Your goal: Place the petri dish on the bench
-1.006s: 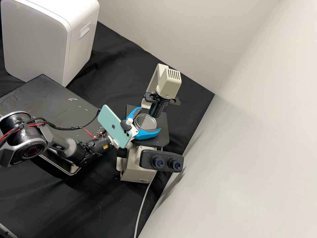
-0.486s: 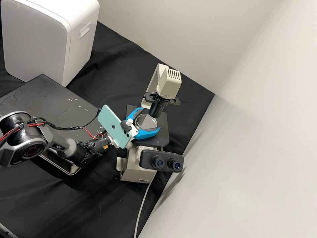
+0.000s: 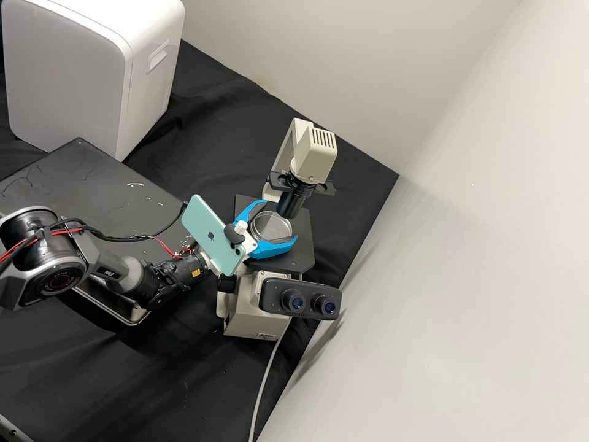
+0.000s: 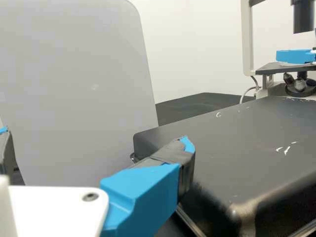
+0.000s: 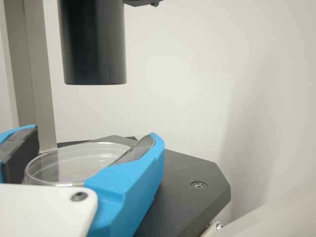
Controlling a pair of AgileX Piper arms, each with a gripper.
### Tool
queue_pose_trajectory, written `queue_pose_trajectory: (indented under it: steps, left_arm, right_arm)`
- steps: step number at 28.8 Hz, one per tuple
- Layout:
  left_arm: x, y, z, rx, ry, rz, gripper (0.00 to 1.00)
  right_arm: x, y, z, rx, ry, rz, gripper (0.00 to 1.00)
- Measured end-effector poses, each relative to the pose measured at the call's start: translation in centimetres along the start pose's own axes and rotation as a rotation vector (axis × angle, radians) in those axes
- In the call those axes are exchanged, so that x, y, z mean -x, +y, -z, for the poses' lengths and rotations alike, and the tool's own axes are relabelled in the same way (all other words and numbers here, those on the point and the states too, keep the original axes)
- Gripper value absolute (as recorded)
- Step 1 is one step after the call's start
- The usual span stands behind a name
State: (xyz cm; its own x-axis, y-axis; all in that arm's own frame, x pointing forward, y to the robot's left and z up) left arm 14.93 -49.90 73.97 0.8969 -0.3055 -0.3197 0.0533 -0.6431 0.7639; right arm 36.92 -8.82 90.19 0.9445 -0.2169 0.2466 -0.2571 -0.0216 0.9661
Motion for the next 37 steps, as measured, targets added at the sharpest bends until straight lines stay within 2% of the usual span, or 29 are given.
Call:
queue_pose_trajectory:
  steps: [12, 22, 34, 37]
  left_arm:
    - [0.0, 0.0, 0.0, 0.0, 0.0, 0.0, 1.0]
    - [0.0, 0.0, 0.0, 0.0, 0.0, 0.0, 1.0]
    - [0.0, 0.0, 0.0, 0.0, 0.0, 0.0, 1.0]
    - [0.0, 0.0, 0.0, 0.0, 0.0, 0.0, 1.0]
  right_arm:
    - [0.2, -0.3, 0.1, -0.009, 0.012, 0.001, 0.0]
    - [1.7, -0.9, 0.7, -0.023, 0.038, 0.022, 0.0]
    - [3.6, -1.1, 1.1, -0.05, 0.053, 0.044, 0.0]
    - [3.9, -1.1, 1.1, -0.048, 0.053, 0.049, 0.0]
